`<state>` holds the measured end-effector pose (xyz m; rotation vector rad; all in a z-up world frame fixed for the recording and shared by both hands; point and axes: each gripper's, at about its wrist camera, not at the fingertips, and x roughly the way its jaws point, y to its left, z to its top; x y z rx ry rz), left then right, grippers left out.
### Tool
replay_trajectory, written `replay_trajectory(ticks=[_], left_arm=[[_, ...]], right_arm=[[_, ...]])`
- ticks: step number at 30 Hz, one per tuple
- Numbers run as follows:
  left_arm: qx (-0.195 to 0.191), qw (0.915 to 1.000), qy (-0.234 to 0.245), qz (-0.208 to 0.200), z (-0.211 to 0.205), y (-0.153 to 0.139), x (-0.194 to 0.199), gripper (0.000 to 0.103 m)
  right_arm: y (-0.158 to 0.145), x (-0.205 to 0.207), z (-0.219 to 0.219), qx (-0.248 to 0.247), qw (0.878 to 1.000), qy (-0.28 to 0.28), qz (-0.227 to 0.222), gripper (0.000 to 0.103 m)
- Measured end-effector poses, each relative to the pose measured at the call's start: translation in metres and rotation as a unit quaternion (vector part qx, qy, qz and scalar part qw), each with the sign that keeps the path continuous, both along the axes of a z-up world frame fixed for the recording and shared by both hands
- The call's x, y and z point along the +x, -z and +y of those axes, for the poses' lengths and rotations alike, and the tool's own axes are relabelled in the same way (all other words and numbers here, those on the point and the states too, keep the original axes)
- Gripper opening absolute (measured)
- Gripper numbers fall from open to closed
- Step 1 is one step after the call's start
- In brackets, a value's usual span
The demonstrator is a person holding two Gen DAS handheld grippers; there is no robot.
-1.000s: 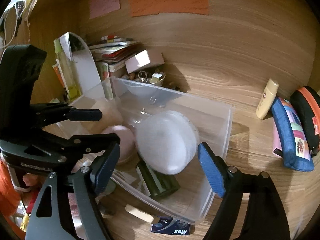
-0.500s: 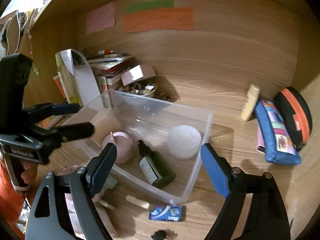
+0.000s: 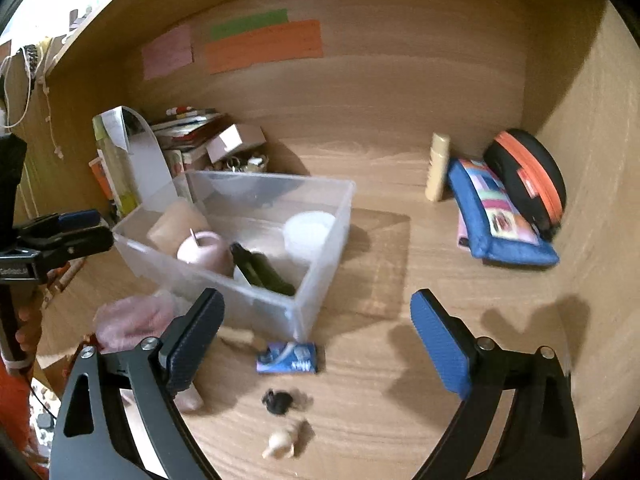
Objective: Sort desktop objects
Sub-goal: 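Grasp the bagged pink cord with the left gripper while right moves to the beige shell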
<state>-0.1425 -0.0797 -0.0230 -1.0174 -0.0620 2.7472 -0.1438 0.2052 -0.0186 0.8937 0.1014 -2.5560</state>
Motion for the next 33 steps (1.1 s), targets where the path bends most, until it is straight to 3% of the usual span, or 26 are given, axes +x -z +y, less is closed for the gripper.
replay_trajectory(ticks=[4, 10, 19, 29, 33], left_arm=[[-0.018, 0.9997, 0.014, -0.003, 0.011, 0.004, 0.016, 0.098], [-0.089, 0.995, 0.044, -0.007, 0.031, 0.023, 0.039, 0.098], [-0.122, 0.9899, 0.065, -0.033, 0.039, 0.048, 0.05, 0.098], [-0.139, 0.9871, 0.073, -0.033, 0.051, 0.05, 0.024, 0.098], [-0.124, 0.9891, 0.074, -0.032, 0.047, 0.048, 0.015, 0.092]], right_arm=[[0.009, 0.009, 0.01, 0.003, 1.0, 0.012, -0.008, 0.093], [0.027, 0.021, 0.023, 0.006, 0.999, 0.016, -0.032, 0.093], [0.046, 0.04, 0.021, 0.024, 0.998, -0.008, -0.053, 0.093], [0.065, 0.047, 0.004, 0.042, 0.995, -0.052, -0.073, 0.092], [0.068, 0.043, 0.001, 0.046, 0.994, -0.058, -0.08, 0.078]])
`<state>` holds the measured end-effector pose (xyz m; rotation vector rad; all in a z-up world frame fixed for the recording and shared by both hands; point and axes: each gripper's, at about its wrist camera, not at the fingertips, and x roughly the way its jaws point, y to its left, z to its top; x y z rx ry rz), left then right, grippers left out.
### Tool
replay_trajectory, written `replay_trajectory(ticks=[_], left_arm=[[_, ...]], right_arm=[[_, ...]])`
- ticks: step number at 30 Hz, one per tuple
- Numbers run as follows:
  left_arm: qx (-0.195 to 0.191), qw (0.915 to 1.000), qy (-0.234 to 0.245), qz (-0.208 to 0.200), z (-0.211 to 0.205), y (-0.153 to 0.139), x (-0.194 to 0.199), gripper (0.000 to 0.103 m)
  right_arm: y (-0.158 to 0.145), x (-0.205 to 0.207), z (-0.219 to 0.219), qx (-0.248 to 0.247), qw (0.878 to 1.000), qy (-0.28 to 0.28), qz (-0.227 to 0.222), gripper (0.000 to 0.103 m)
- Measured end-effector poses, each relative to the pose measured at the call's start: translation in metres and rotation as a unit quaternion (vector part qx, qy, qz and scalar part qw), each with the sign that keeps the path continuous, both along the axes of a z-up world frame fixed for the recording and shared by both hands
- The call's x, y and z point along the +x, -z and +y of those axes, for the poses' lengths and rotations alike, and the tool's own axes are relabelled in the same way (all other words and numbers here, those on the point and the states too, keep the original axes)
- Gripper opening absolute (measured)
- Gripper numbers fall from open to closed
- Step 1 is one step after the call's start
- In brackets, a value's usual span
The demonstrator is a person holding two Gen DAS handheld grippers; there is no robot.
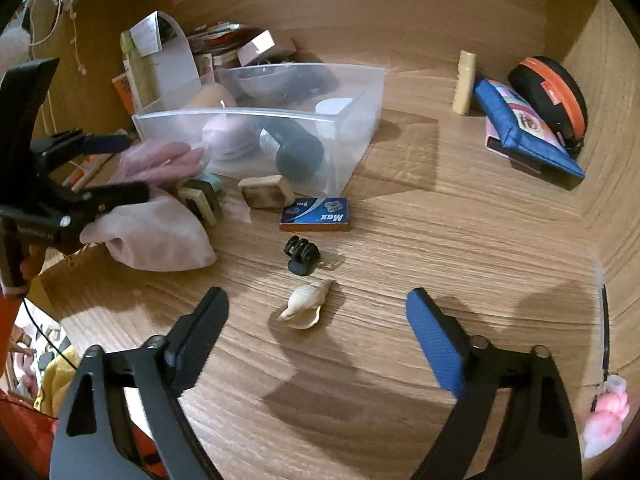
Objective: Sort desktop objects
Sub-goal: 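Grasp the bagged pink cord with the left gripper while right moves to the beige shell, then close the right gripper on the beige shell while left lifts the pink cord bag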
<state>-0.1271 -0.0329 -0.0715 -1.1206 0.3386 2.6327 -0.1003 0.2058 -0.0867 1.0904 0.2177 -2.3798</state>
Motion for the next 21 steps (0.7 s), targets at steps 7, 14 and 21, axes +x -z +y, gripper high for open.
replay_trajectory(ticks=[7, 14, 21], left_arm=[[0.001, 0.9999, 0.011, 0.002, -0.005, 0.001, 0.0, 0.062], [-0.013, 0.9997, 0.019, -0.005, 0.006, 0.011, -0.013, 0.058], [-0.004, 0.9996, 0.002, 0.029, -0.002, -0.002, 0.002, 0.036]], right_arm=[[0.006, -0.006, -0.003, 0.008, 1.0, -0.012, -0.015, 0.047], [0.007, -0.001, -0.008, 0.011, 1.0, -0.02, -0.006, 0.017], [-0.004, -0.003, 0.004, -0.012, 1.0, -0.011, -0.002, 0.016]])
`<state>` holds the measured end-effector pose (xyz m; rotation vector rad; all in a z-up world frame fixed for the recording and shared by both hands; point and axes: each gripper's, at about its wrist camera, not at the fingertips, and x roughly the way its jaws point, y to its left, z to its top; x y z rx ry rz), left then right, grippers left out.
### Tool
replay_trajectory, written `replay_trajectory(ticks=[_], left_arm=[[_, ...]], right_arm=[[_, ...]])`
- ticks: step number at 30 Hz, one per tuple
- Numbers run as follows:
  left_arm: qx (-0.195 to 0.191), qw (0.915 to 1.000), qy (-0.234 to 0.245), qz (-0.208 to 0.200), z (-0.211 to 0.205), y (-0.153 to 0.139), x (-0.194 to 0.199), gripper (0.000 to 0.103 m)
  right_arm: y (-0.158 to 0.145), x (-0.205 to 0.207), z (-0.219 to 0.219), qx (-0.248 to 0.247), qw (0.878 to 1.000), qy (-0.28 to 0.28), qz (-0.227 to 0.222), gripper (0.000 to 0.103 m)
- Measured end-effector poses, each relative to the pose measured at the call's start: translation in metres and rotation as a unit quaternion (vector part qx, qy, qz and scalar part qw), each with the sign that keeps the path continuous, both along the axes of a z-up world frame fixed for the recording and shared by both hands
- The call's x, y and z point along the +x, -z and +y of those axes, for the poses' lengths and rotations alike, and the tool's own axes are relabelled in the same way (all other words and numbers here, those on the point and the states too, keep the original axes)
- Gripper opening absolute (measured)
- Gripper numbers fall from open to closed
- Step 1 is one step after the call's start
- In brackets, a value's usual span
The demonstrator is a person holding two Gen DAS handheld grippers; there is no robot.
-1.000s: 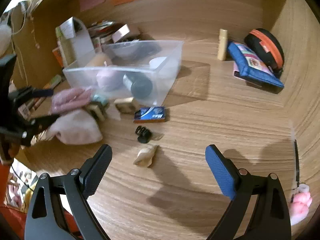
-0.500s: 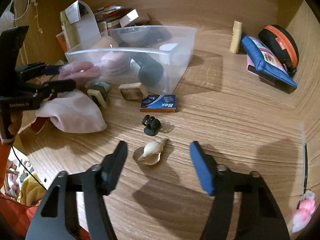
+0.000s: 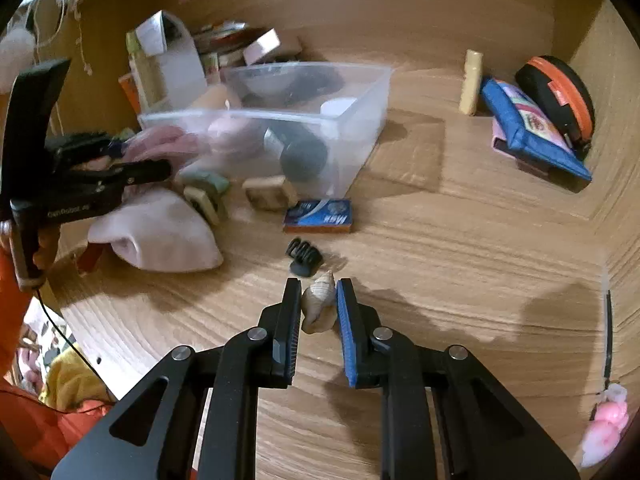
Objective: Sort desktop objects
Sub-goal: 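Close the right gripper on the beige shell while left lifts the pink cord bag, then carry cord bag and shell into the clear bin and open both grippers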
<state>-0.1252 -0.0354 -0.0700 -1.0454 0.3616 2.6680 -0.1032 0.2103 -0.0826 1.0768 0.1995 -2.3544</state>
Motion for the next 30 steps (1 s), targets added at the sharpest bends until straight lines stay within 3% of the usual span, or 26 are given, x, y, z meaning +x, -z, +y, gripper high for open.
replay_trajectory(ticks=[1, 4, 16, 20, 30], left_arm=[[0.001, 1.0, -0.005, 0.008, -0.002, -0.004, 0.004, 0.025], [0.017, 0.9996, -0.007, 0.021, -0.011, -0.019, 0.015, 0.021], [0.086, 0.993, -0.046, 0.067, -0.045, -0.053, 0.021, 0.02], [0.125, 0.9881, -0.048, 0.075, -0.054, -0.067, 0.018, 0.02], [0.175, 0.9791, -0.043, 0.094, -0.059, -0.097, -0.007, 0.02]], right_arm=[[-0.003, -0.001, 0.002, -0.006, 1.0, 0.002, 0.001, 0.016], [-0.013, -0.002, 0.005, -0.017, 1.0, 0.004, 0.014, 0.016], [-0.048, -0.009, -0.012, -0.045, 0.997, -0.013, 0.056, 0.016], [-0.055, -0.015, -0.018, -0.053, 0.997, -0.02, 0.061, 0.016], [-0.074, -0.035, -0.031, -0.074, 0.994, -0.029, 0.078, 0.016]])
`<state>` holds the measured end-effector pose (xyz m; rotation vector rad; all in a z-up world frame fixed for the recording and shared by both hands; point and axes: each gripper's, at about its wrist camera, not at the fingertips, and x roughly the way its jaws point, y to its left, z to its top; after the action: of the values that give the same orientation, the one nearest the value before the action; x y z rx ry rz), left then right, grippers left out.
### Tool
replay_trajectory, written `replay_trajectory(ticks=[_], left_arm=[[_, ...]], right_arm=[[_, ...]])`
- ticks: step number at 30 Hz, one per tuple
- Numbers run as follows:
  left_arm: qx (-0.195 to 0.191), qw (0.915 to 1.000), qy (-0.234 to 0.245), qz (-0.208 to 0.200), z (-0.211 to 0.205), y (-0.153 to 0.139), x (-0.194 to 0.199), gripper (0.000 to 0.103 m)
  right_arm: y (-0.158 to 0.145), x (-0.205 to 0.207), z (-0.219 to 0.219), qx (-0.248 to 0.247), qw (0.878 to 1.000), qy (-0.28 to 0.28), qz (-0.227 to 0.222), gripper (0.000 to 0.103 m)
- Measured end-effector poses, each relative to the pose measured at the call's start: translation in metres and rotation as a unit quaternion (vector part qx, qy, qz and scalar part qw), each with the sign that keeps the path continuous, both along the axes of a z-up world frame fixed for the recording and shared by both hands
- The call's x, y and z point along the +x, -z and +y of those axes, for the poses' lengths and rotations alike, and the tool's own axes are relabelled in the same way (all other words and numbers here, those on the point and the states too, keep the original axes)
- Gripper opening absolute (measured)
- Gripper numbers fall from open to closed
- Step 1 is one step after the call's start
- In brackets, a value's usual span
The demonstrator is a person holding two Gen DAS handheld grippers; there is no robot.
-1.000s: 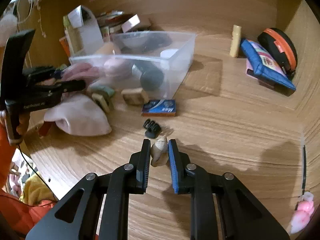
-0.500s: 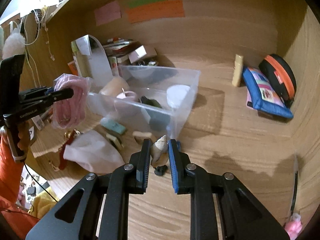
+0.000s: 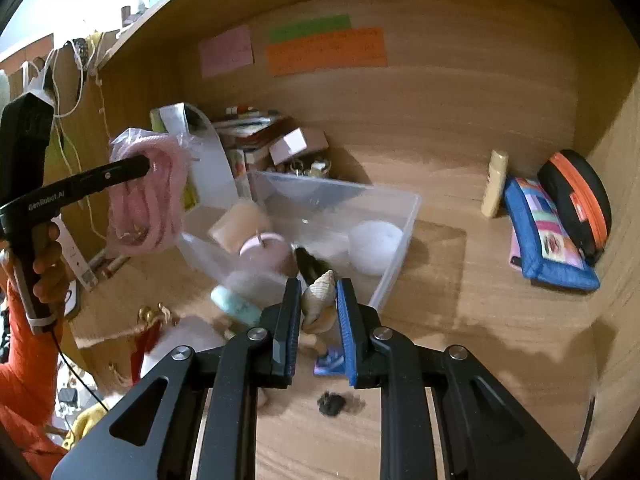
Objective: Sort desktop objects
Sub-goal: 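Carry cord bag and shell into the clear bin and open both grippers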
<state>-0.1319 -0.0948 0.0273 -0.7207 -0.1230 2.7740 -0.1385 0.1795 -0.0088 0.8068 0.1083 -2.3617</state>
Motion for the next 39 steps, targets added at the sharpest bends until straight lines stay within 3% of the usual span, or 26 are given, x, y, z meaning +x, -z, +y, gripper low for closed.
replay_trajectory(ticks=[8, 21, 28, 34, 39], left_arm=[[0.022, 0.9997, 0.004, -0.005, 0.008, -0.002, -0.037, 0.02], [0.043, 0.9963, 0.015, -0.072, 0.009, 0.041, -0.092, 0.02], [0.018, 0.9977, -0.015, -0.064, 0.004, 0.048, -0.091, 0.022], [-0.013, 0.997, -0.041, -0.064, 0.005, 0.054, -0.093, 0.025], [-0.017, 0.9956, -0.057, -0.072, 0.0, 0.057, -0.095, 0.03]], right_arm=[[-0.004, -0.025, -0.017, -0.008, 1.0, -0.008, -0.001, 0.016], [0.022, -0.064, -0.055, 0.013, 0.998, -0.024, -0.049, 0.016], [0.035, -0.066, -0.068, 0.021, 0.997, -0.035, -0.067, 0.016], [0.038, -0.063, -0.075, 0.033, 0.997, -0.033, -0.06, 0.016], [0.037, -0.06, -0.073, 0.031, 0.998, -0.032, -0.053, 0.016]])
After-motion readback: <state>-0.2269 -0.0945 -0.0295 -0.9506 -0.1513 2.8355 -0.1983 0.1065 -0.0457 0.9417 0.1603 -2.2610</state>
